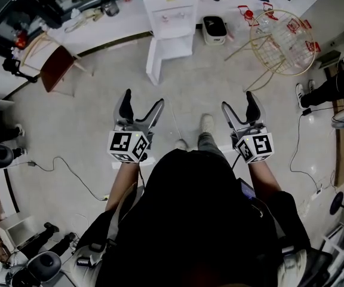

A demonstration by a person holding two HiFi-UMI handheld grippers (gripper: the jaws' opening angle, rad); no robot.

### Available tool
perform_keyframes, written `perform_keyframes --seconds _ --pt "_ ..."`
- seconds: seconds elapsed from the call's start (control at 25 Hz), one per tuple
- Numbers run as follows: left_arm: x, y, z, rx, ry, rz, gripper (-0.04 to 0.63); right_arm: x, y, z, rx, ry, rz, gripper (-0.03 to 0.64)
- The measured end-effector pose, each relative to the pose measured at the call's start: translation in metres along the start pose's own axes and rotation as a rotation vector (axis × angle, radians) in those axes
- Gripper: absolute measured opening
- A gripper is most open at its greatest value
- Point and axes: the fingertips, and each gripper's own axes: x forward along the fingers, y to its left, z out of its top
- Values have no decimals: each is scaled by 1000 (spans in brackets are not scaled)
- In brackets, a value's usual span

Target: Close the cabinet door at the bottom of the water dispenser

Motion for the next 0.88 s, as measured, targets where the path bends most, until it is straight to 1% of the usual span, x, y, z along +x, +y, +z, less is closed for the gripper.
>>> perform_keyframes --seconds 0.16,0.36,0.64,0.88 --pt "17 3 4 5 0 21 469 18 -14 4 7 6 20 382" --pt "44 10 9 8 -12 66 469 56 -39 10 -13 -12 77 379" --pt "101 12 20 15 -27 121 469 112 -92 24 -24 -22 138 376" --pt "149 19 17 19 -11 162 469 158 -132 23 -6 -17 181 376"
